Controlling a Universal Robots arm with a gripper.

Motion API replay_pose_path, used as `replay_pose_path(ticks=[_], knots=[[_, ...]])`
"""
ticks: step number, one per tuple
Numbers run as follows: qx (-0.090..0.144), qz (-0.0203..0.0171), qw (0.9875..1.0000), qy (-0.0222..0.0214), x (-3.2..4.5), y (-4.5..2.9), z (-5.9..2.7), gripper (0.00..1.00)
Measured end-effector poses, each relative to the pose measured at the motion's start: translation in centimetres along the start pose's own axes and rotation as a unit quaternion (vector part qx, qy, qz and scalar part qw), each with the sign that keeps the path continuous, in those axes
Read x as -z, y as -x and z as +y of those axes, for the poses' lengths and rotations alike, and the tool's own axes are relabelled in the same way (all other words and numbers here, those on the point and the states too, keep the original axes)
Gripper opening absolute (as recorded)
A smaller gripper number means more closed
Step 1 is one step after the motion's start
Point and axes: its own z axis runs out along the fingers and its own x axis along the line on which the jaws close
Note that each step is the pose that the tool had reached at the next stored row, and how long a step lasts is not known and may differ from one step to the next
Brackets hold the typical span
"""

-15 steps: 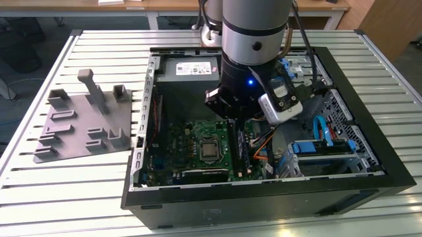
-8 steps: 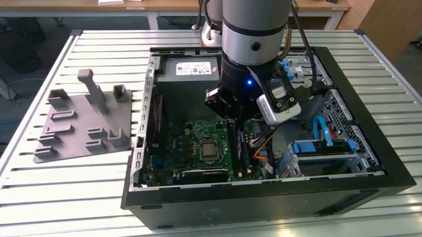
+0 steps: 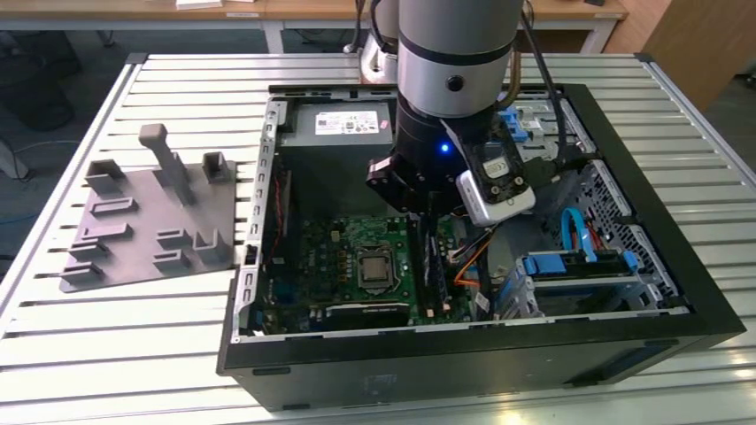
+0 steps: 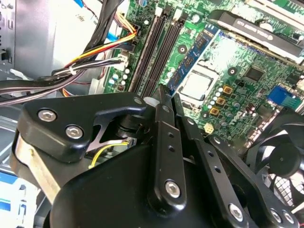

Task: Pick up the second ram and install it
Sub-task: 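Insert the second ram into the second slot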

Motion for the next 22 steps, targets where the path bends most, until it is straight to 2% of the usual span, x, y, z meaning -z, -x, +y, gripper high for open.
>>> replay_pose_path(ticks=[11,22], knots=[[-0.028,0.0000,0.9996,-0.0014,-0.05,0.00,0.00,0.14],[-0.057,0.0000,0.9984,-0.0028,-0.10,-0.01,0.00,0.14]])
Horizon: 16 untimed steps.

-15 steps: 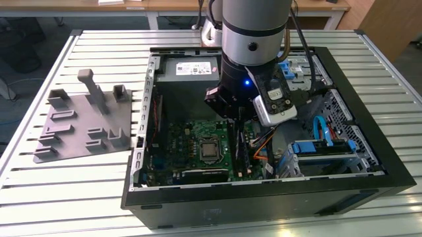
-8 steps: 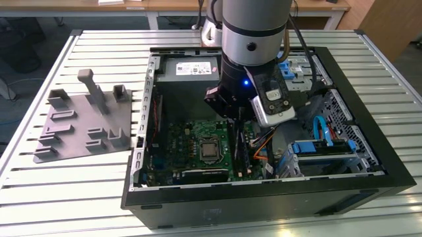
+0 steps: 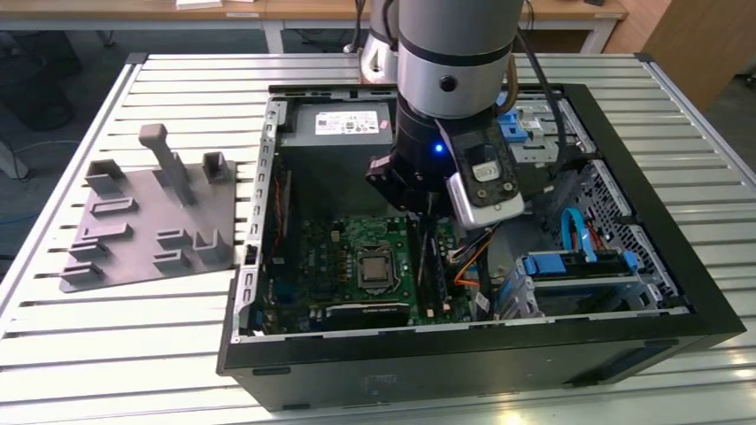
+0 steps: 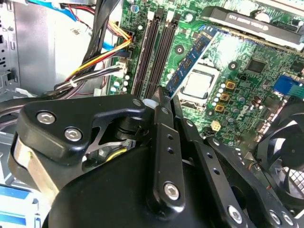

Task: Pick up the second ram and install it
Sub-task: 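Insert the second ram into the second slot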

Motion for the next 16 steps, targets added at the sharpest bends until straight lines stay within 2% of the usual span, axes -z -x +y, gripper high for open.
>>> replay_pose_path(ticks=[16], knots=[[-0.041,0.0000,0.9992,-0.0020,-0.07,0.00,0.00,0.14]])
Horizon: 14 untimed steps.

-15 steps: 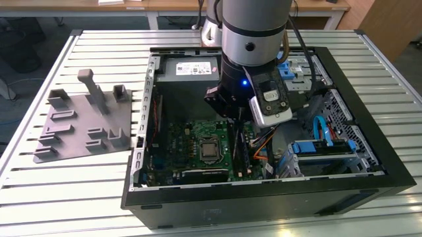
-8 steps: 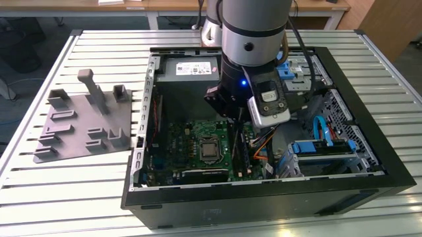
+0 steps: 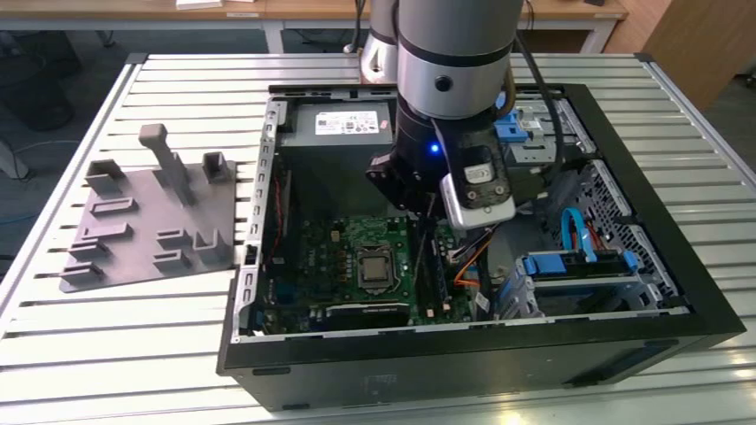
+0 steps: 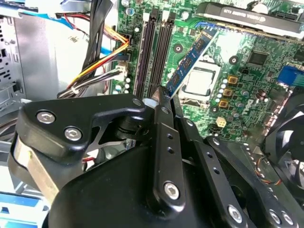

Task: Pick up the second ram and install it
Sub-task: 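Insert the second ram into the second slot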

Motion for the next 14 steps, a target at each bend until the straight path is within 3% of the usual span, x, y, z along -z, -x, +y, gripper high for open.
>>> replay_pose_path(ticks=[11,14], knots=[[-0.034,0.0000,0.9994,-0.0017,-0.09,-0.01,0.00,0.14],[-0.031,0.0000,0.9995,-0.0015,-0.10,-0.01,0.00,0.14]])
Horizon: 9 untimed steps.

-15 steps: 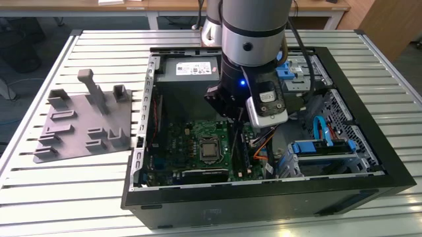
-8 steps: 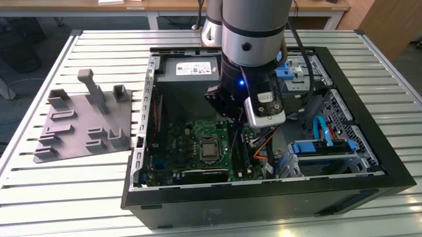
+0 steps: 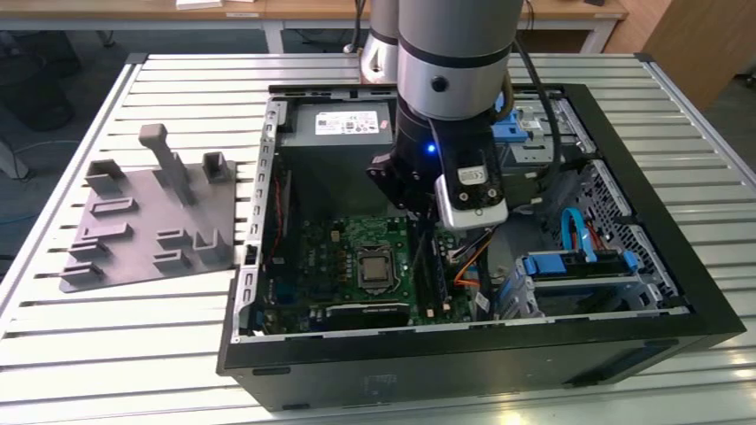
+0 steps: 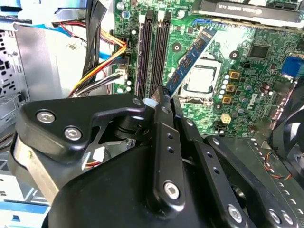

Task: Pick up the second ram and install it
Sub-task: 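Insert the second ram into the second slot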

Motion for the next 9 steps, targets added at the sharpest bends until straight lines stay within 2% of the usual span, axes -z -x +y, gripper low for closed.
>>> replay_pose_path(ticks=[4,9], knots=[[0.034,0.0001,0.9994,0.0018,-0.04,0.00,0.00,0.14],[0.079,0.0001,0.9968,0.0040,-0.10,-0.01,0.00,0.14]])
